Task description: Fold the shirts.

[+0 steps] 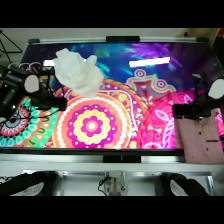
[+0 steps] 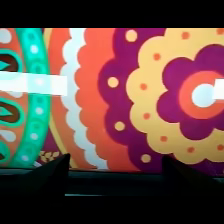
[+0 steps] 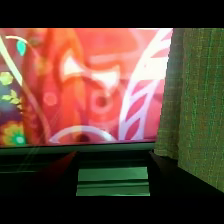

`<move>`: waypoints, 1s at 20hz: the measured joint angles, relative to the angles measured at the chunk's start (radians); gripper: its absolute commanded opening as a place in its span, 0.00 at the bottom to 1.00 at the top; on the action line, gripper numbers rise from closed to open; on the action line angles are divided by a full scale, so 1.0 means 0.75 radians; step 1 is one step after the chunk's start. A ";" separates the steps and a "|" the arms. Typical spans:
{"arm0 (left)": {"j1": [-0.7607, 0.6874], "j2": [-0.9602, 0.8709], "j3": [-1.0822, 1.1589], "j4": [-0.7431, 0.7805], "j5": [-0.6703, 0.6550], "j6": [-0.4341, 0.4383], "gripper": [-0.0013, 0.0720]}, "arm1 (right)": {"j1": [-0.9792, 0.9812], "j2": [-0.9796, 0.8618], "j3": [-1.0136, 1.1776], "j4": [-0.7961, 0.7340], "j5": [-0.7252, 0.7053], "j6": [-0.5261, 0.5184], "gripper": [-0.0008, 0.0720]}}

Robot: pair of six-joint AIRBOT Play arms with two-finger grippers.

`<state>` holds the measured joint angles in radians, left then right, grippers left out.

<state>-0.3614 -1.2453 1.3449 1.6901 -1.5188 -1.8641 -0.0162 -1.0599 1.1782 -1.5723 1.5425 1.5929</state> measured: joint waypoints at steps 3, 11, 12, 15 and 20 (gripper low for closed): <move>0.000 0.000 0.000 0.000 -0.001 0.001 0.94 | 0.000 0.000 0.000 -0.001 0.000 -0.001 0.75; 0.000 -0.005 0.000 -0.011 0.223 0.000 0.94 | 0.000 0.000 0.000 0.014 -0.175 0.006 0.75; 0.001 -0.012 0.000 -0.015 0.290 0.000 0.94 | 0.000 0.000 0.000 0.028 -0.209 0.013 0.75; 0.025 -0.086 0.014 -0.022 0.476 0.000 0.94 | 0.000 -0.001 0.000 0.071 -0.295 0.024 0.75; 0.176 -0.425 0.213 -0.114 0.608 0.000 0.93 | 0.000 -0.001 -0.001 0.133 -0.385 0.031 0.75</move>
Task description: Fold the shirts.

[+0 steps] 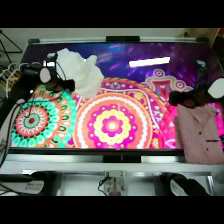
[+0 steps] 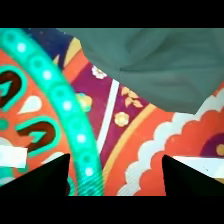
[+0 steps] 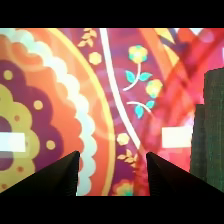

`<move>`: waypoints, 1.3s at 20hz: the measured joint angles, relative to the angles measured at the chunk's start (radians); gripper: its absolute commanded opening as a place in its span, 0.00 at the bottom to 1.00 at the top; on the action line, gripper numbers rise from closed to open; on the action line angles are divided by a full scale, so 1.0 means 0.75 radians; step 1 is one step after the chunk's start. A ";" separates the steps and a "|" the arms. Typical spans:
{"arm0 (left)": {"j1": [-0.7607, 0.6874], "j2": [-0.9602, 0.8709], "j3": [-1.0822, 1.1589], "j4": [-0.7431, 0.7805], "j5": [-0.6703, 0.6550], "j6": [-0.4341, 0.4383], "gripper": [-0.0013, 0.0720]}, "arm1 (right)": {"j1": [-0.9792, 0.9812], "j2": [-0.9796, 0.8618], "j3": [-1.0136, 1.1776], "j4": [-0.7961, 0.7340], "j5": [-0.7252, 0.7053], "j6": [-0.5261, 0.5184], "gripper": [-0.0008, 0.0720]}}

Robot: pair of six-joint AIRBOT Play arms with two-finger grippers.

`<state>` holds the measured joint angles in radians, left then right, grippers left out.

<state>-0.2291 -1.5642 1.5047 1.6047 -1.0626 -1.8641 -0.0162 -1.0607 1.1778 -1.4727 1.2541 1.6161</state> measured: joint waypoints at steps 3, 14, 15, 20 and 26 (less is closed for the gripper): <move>0.077 -0.233 0.156 -0.106 0.036 0.000 0.93 | 0.000 0.000 0.000 0.036 -0.021 0.003 0.75; 0.134 -0.536 0.323 -0.481 0.400 0.005 0.09 | 0.000 0.000 0.001 0.103 -0.042 0.003 0.74; 0.132 -0.519 0.325 -0.503 0.401 0.033 0.09 | 0.000 0.000 0.000 0.105 -0.041 -0.002 0.74; 0.067 -0.233 0.329 -0.554 0.385 0.279 0.09 | 0.000 0.055 0.022 0.048 -0.008 -0.074 0.74; -0.148 0.313 0.330 -0.568 0.358 0.434 0.09 | 0.000 0.271 0.214 -0.143 0.002 -0.102 0.74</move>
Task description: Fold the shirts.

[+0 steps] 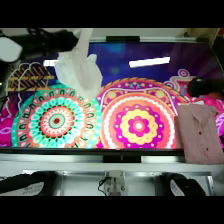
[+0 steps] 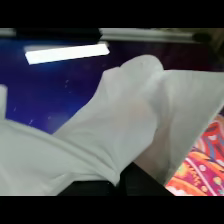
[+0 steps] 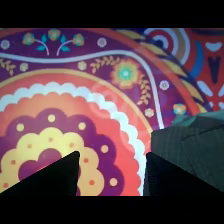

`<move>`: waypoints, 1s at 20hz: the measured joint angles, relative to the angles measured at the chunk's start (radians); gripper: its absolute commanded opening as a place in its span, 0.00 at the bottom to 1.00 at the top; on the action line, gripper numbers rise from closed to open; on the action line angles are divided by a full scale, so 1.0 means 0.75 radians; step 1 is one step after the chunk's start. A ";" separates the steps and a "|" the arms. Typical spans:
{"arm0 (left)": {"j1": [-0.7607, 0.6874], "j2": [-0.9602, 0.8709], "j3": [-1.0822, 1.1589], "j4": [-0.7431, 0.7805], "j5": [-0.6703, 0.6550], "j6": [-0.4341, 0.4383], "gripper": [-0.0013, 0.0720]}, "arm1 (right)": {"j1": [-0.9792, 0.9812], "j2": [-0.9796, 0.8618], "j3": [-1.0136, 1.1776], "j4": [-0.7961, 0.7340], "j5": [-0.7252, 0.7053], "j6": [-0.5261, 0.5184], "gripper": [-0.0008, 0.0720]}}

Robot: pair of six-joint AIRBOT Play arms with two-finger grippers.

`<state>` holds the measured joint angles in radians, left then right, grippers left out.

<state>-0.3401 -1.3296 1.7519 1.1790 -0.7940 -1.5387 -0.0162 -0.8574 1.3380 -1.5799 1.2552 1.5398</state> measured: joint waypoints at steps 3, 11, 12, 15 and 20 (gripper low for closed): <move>-0.134 0.200 0.001 -0.005 0.001 0.020 0.09 | 0.000 0.123 0.114 -0.053 0.002 -0.005 0.74; -0.258 0.281 -0.093 0.060 -0.129 0.007 0.09 | 0.000 0.252 0.087 0.117 0.213 0.005 0.75; -0.263 0.273 -0.130 0.094 -0.172 0.006 0.09 | 0.000 0.254 0.023 0.174 0.226 0.006 0.75; -0.266 0.257 -0.278 0.237 -0.336 -0.038 0.09 | 0.001 0.241 -0.232 0.348 0.202 0.010 0.83; -0.270 0.288 -0.476 0.348 -0.529 -0.080 0.09 | 0.002 0.105 -0.677 0.767 -0.036 -0.110 0.87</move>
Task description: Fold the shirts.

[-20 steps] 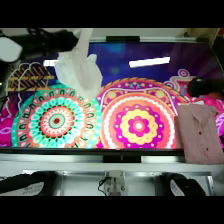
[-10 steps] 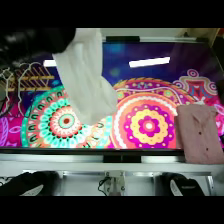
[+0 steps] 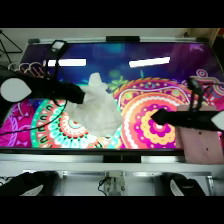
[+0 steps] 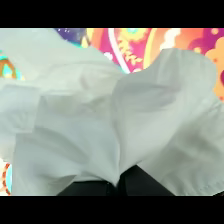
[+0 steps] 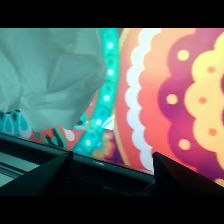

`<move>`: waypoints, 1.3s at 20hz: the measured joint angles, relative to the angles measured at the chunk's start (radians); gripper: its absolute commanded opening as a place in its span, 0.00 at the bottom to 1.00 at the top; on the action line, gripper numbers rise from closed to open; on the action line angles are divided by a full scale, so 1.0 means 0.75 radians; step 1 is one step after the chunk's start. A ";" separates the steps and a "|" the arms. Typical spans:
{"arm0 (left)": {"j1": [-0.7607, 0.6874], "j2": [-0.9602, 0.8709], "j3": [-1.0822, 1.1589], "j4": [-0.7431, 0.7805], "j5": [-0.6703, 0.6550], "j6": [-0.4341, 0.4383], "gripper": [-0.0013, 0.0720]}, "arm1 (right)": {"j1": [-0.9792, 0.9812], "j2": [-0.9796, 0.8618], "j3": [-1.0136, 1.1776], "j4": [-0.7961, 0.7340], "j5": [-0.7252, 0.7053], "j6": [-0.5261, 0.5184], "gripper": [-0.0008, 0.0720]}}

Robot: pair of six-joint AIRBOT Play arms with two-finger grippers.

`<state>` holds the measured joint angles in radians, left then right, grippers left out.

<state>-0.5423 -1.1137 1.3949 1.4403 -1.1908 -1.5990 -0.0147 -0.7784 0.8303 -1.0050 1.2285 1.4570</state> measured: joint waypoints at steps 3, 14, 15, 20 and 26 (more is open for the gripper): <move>-0.001 0.064 -0.035 0.044 -0.048 -0.029 0.09 | 0.032 -0.160 -0.115 0.203 -0.145 -0.103 0.87; 0.002 0.275 -0.057 0.143 -0.132 -0.193 0.09 | 0.413 -0.732 -0.184 0.716 -0.695 -0.223 0.93; 0.002 0.279 -0.057 0.146 -0.132 -0.195 0.09 | 0.429 -0.747 -0.185 0.747 -0.711 -0.224 0.93; 0.002 0.284 -0.057 0.154 -0.134 -0.202 0.09 | 0.551 -0.803 -0.186 0.871 -0.791 -0.183 0.93; 0.002 0.285 -0.057 0.155 -0.125 -0.203 0.09 | 0.631 -0.879 -0.186 1.123 -0.845 -0.214 0.09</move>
<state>-0.5411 -0.9001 1.3521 1.5562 -1.2842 -1.7515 0.4587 -1.4376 0.6910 -0.1631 0.5949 1.2964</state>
